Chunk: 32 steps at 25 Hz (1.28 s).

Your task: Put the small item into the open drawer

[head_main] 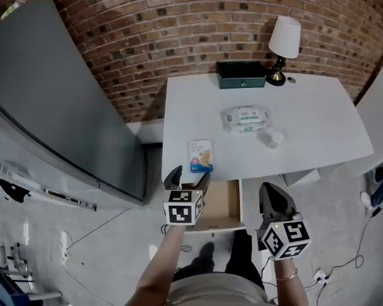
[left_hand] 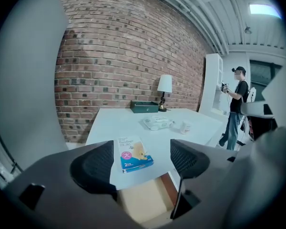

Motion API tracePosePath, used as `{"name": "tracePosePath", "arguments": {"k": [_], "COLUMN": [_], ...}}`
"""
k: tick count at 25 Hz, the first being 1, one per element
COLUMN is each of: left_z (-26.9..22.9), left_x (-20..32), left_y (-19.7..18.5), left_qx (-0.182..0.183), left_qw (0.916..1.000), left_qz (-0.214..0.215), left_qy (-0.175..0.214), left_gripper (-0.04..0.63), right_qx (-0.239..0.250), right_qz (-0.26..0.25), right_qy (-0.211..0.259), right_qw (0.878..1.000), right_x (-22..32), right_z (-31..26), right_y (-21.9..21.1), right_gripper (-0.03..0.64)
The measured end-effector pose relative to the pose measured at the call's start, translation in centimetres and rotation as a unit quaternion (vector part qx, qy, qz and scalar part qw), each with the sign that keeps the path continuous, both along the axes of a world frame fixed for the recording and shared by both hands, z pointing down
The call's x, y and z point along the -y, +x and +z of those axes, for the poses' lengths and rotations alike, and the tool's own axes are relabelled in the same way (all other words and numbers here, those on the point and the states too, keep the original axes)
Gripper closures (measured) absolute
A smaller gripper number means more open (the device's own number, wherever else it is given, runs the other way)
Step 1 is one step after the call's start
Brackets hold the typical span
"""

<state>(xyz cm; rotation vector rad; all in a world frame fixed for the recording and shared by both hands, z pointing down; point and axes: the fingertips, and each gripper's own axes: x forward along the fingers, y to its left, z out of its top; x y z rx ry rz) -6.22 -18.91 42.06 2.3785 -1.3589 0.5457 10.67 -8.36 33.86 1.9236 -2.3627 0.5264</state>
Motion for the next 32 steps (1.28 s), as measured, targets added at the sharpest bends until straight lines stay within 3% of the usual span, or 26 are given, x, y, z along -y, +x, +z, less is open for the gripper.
{"name": "tracePosePath", "arguments": {"k": [5,16,24,28,32], "left_z": [2.0,7.1,11.4,12.3,12.6], "left_x": [2.9,8.0,10.3,11.2,11.5], "left_y": [2.0,4.3,4.1,4.6,4.7], "left_qx": [0.038,0.074,0.105,0.091,0.117], "left_qw": [0.9985,0.9877,0.9757,0.9734,0.9718], "left_qz": [-0.036,-0.111,-0.149,-0.159,-0.153], "left_qy": [-0.017,-0.081,-0.122,-0.137,-0.136], "left_gripper": [0.213,0.19,0.175,0.169,0.166], "right_qx": [0.005,0.027,0.046,0.05,0.054], "right_qz": [-0.053,-0.146,-0.175,-0.186,-0.191], "right_qy": [-0.008,-0.047,-0.072,-0.082,-0.091], "right_qw": [0.999,0.988,0.981,0.978,0.976], "right_x": [4.7,12.5,15.1,15.4,15.2], "right_z": [0.7,4.4,6.9,7.9,8.7], "right_y": [2.7,6.0,7.1,7.7,8.0], "right_gripper": [0.611,0.609,0.611,0.611,0.609]}}
